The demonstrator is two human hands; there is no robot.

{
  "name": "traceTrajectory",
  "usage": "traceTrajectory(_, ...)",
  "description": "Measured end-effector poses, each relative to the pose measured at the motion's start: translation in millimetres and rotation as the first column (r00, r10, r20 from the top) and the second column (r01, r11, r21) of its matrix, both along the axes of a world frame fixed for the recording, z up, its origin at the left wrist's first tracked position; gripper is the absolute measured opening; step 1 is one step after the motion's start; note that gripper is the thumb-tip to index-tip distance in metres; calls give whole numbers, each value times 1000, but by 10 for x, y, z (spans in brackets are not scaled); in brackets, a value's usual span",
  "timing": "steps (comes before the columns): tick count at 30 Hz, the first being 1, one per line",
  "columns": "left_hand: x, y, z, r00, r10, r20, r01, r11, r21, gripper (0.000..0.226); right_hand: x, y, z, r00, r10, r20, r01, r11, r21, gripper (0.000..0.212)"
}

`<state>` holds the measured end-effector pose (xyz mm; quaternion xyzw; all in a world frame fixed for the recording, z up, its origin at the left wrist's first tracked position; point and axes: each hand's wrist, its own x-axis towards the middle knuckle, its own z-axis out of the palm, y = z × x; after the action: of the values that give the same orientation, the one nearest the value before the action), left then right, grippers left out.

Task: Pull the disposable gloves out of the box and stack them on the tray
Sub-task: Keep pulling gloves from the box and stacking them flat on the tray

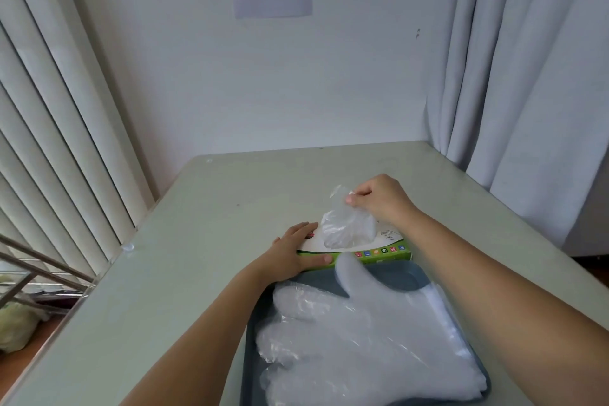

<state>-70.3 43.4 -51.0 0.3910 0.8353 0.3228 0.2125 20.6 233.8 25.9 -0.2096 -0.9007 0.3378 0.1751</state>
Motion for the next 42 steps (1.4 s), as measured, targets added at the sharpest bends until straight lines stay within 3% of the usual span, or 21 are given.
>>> traceTrajectory(3,-5,-1,-12,1000,7,-2,-7,1000,-8,111,-10,4,111,997,0,75,-2,1000,30,19)
traceTrajectory(6,-1,-3,12,1000,18,5,-18,1000,17,104,49,38,160,992,9,124,3,996,-93,20)
traceTrajectory(10,42,-1,146,990,118,84,-132,971,199,60,141,-3,90,987,40,153,-4,973,-229,16)
traceTrajectory(16,207,188,298,980,198,27,-193,903,385,31,167,-38,11,991,24,133,12,964,-266,36)
traceTrajectory(19,241,273,342,966,258,-21,-220,862,456,11,197,-12,-14,995,41,96,-5,938,-348,34)
traceTrajectory(24,282,242,335,954,267,-136,-189,889,416,19,279,150,-51,995,96,0,-72,743,-666,8)
traceTrajectory(27,273,196,306,943,237,-232,-142,920,364,17,304,199,-74,998,60,-29,-59,605,-794,5)
traceTrajectory(31,206,130,290,910,175,-375,-80,964,255,8,279,297,-114,967,-237,-95,15,422,-906,12)
traceTrajectory(34,195,120,303,926,81,-369,-49,994,95,6,270,364,-159,907,-412,-93,46,317,-947,18)
traceTrajectory(36,195,131,339,930,49,-365,-40,999,31,14,268,369,-200,911,-401,-98,56,354,-934,16)
traceTrajectory(38,225,155,393,920,60,-388,-51,998,34,28,281,351,-206,941,-323,-103,62,462,-885,17)
traceTrajectory(42,427,212,546,885,85,-459,39,966,254,46,250,245,-222,979,-188,-83,61,650,-758,19)
